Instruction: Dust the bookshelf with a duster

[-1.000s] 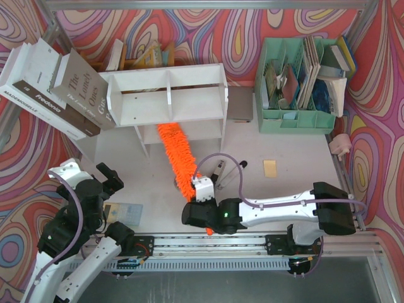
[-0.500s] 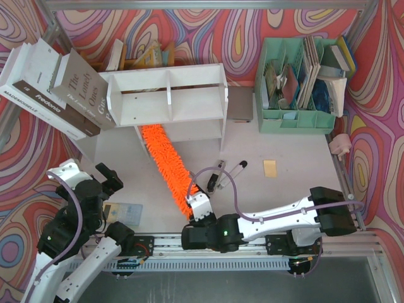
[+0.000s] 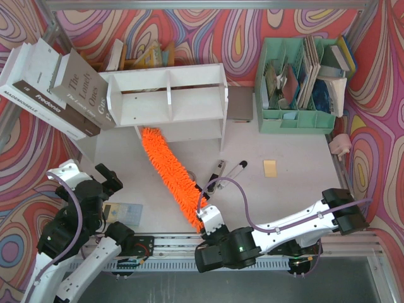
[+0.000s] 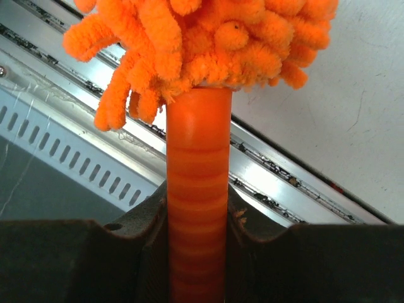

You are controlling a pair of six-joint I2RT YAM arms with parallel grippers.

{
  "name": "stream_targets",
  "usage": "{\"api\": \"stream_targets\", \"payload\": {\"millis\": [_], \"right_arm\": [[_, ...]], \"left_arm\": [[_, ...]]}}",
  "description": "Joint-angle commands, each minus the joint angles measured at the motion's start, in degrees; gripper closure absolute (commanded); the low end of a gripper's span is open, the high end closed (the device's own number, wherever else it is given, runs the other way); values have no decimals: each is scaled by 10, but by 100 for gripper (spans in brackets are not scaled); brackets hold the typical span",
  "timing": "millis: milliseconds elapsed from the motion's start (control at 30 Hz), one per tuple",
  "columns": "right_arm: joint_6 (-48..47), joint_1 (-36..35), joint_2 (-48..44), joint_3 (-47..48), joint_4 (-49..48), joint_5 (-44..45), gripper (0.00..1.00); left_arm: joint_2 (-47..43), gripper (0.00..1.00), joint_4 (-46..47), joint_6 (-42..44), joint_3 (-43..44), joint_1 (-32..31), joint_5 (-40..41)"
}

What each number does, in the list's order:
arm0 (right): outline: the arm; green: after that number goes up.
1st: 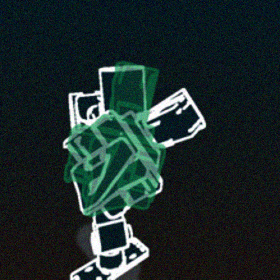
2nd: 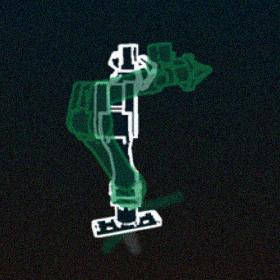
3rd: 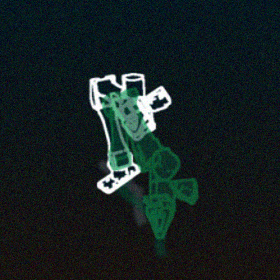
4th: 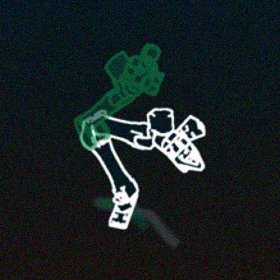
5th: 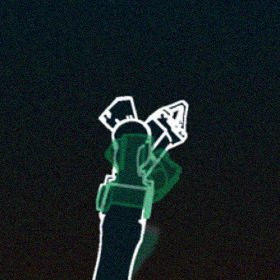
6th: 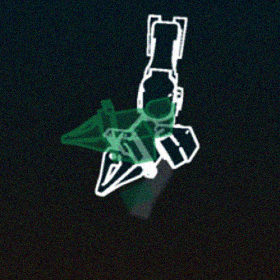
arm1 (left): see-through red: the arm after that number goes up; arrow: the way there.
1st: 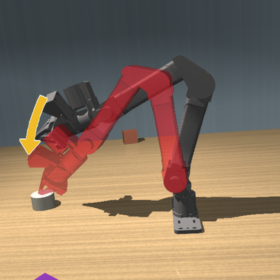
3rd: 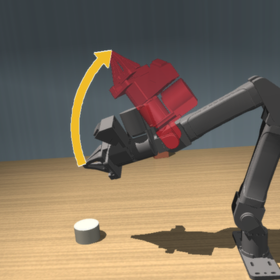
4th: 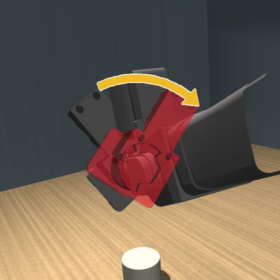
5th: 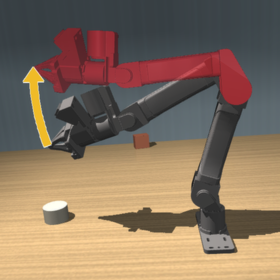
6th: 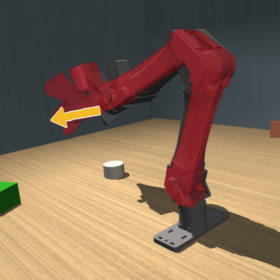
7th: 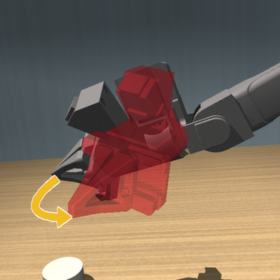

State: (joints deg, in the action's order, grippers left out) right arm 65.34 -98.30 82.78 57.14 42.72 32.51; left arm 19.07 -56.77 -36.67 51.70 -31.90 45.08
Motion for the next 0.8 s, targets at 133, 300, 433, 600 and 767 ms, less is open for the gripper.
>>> {"api": "stream_targets", "payload": {"millis": [133, 300, 433, 600, 767], "right_arm": [[10, -3, -13, 70, 49, 121, 100], [1, -5, -39, 63, 33, 125, 100], [-2, -5, -45, 40, 26, 111, 100], [18, -5, -14, 15, 33, 80, 100], [19, -5, 10, 2, 27, 60, 100]], "left_arm": [[0, 2, -11, -3, 2, -4, 17], [3, 2, -11, -3, 3, -4, 16], [1, 2, -11, -3, 3, -3, 16], [-1, 2, -11, -3, 3, -4, 17], [3, 2, -11, -3, 3, -3, 16]]}}
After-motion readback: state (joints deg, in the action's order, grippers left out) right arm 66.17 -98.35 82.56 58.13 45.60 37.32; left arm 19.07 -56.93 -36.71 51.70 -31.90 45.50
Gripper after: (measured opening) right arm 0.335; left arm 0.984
